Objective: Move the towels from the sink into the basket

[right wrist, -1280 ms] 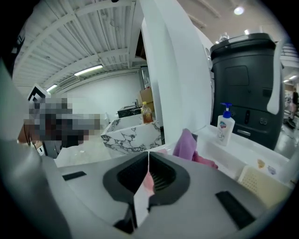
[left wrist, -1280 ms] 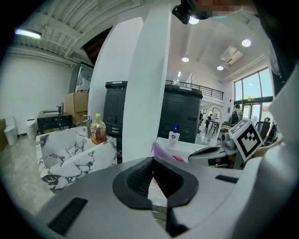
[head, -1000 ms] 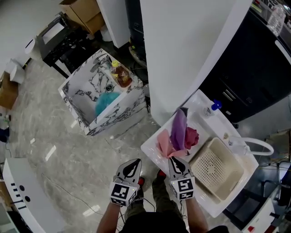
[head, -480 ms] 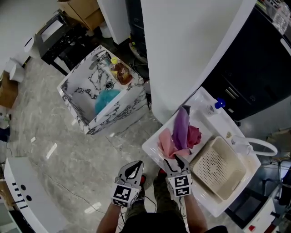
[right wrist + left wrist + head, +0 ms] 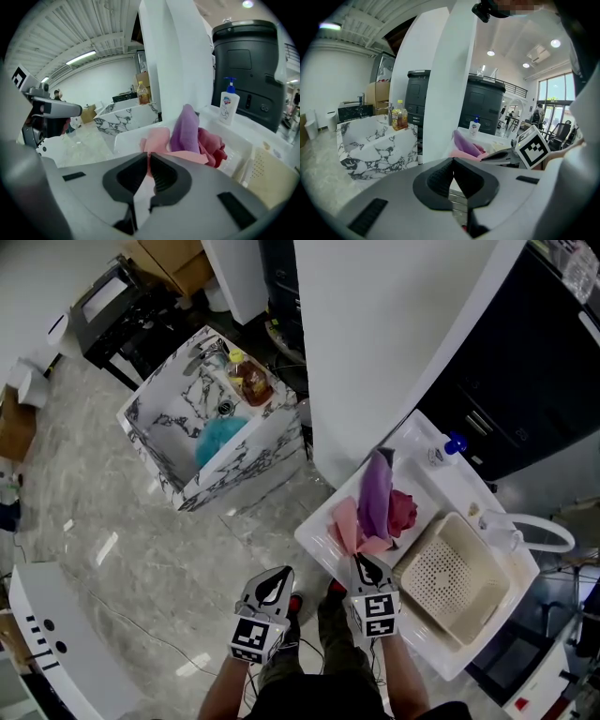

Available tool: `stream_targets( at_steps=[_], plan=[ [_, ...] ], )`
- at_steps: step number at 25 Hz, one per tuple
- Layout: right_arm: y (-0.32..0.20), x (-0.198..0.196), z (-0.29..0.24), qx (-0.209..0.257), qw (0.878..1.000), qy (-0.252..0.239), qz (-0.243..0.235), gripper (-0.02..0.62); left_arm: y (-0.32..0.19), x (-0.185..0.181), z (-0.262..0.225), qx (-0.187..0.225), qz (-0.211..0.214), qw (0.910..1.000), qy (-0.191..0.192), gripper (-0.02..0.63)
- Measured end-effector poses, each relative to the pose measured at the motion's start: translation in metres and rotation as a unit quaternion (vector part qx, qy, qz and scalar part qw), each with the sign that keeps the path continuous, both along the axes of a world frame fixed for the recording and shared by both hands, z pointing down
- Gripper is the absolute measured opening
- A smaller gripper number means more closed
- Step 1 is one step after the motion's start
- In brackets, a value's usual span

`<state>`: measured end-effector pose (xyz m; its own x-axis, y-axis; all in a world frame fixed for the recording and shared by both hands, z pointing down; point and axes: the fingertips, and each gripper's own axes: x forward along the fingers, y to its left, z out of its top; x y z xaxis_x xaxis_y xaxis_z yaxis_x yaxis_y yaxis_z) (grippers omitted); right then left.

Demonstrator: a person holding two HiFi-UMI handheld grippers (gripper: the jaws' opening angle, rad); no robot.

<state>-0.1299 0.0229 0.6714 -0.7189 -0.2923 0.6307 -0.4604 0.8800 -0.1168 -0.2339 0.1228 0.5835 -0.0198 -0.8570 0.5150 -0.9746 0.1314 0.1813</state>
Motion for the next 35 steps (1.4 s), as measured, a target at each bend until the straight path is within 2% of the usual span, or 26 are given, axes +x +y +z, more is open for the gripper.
stream_targets(
  at_steps=[9,18,21,29,35],
  plan=[
    [-0.008,0.008,-0.052,0.039,0.998,-0.039,0.025,0.04,-0.006,0.008,-0.024,0.029,0.025,0.9991,-0.018,0.008],
    [-0.016,0.032,-0.111,0.093,0.99,-0.074,0.069,0.04,-0.024,0.029,-0.059,0.069,0.075,0.9941,-0.038,0.008],
    [-0.015,0.044,-0.127,0.105,0.988,-0.08,0.084,0.04,-0.031,0.041,-0.075,0.084,0.091,0.9918,-0.034,0.008],
    [-0.028,0.087,-0.163,0.148,0.973,-0.087,0.153,0.04,-0.056,0.068,-0.099,0.118,0.149,0.9811,-0.038,0.008],
    [-0.041,0.135,-0.175,0.163,0.959,-0.081,0.216,0.04,-0.078,0.096,-0.106,0.132,0.191,0.9722,-0.031,0.008]
  ],
)
